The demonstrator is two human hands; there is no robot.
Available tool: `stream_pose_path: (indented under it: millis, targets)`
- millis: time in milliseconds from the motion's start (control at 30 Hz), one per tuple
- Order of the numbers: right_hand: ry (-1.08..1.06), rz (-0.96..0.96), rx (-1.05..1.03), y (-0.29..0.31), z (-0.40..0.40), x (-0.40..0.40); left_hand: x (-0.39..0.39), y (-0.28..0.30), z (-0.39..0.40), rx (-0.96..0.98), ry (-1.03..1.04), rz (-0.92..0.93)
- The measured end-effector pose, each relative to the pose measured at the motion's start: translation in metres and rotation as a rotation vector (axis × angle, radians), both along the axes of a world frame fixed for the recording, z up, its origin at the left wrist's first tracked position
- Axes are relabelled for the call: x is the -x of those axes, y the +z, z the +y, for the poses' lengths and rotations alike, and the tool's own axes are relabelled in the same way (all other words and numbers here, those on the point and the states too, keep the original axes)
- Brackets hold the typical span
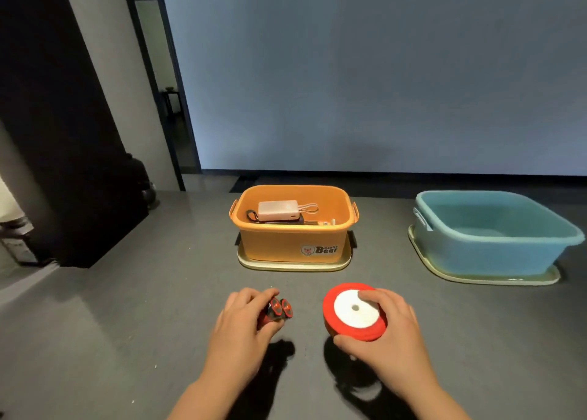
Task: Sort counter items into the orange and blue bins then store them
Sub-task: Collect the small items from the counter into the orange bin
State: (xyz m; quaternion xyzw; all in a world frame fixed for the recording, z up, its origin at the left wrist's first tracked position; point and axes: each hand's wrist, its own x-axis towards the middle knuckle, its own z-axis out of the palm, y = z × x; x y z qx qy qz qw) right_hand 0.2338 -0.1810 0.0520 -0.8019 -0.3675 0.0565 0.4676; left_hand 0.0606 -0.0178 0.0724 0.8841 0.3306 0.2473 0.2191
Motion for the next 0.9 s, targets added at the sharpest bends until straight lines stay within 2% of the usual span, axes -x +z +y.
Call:
stream_pose_path:
  millis: [133, 300, 533, 733, 900]
  targets:
    - [0.011, 0.046, -0.037, -0.002, 0.025, -0.017, -0.021, 0.009, 0.024, -0.001, -0.006, 0.015]
    - [0.015, -0.019, -0.024, 0.014, 0.054, -0.035, -0.051, 0.034, 0.060, -0.081, -0.030, 0.018]
    - [-0.051, -0.067, -0.089, 0.040, 0.094, -0.066, -0.081, 0.067, 0.120, -0.124, -0.043, -0.082]
    - [-0.093, -0.028, -0.097, 0.044, 0.137, -0.082, -0.100, 0.055, 0.181, -0.087, -0.005, -0.116]
    - [-0.168, -0.035, -0.036, 0.048, 0.194, -0.106, -0.145, 0.045, 0.219, -0.054, -0.043, 0.003]
